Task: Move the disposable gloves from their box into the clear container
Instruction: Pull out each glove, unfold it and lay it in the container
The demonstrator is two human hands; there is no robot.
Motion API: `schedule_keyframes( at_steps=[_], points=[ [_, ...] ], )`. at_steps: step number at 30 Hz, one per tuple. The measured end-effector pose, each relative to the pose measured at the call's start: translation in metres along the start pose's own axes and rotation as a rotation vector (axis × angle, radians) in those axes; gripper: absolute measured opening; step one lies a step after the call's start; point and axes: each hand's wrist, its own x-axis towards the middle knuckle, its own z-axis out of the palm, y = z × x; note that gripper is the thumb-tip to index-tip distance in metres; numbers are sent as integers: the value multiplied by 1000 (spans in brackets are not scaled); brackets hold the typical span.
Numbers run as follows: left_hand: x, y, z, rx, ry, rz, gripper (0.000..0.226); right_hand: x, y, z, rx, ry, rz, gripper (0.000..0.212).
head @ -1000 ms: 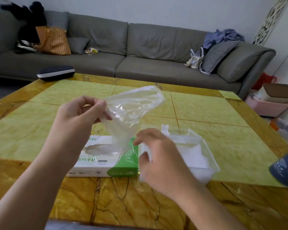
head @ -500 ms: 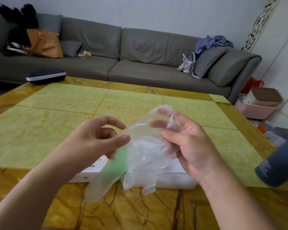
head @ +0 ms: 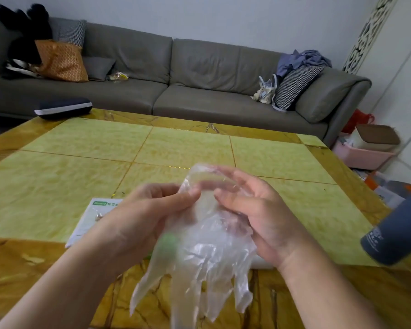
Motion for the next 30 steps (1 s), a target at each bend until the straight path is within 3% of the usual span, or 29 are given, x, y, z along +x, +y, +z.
schedule_keyframes(
  at_steps=[4,8,11,16,21,26,30],
  points=[
    [2,0,-1,58,377,182,29,0,5,3,-13,-35,119,47],
    [0,8,-10,145,509,327,19,-1,6,5,-112,-18,95,12],
    [-4,15,-16,170,555,382,15,-2,4,1,-94,6,119,5],
    [-4,17,-24,174,641,419,21,-6,-6,-8,-191,-132,181,21],
    [-3,18,-27,176,636,447,21,-6,-9,-14,-394,-219,188,7],
    [-5,20,-25,166,607,456,19,-6,-6,-14,-404,-221,119,10],
    [-6,22,-27,153,638,463,19,-9,-7,-17,-499,-265,180,13]
  ],
)
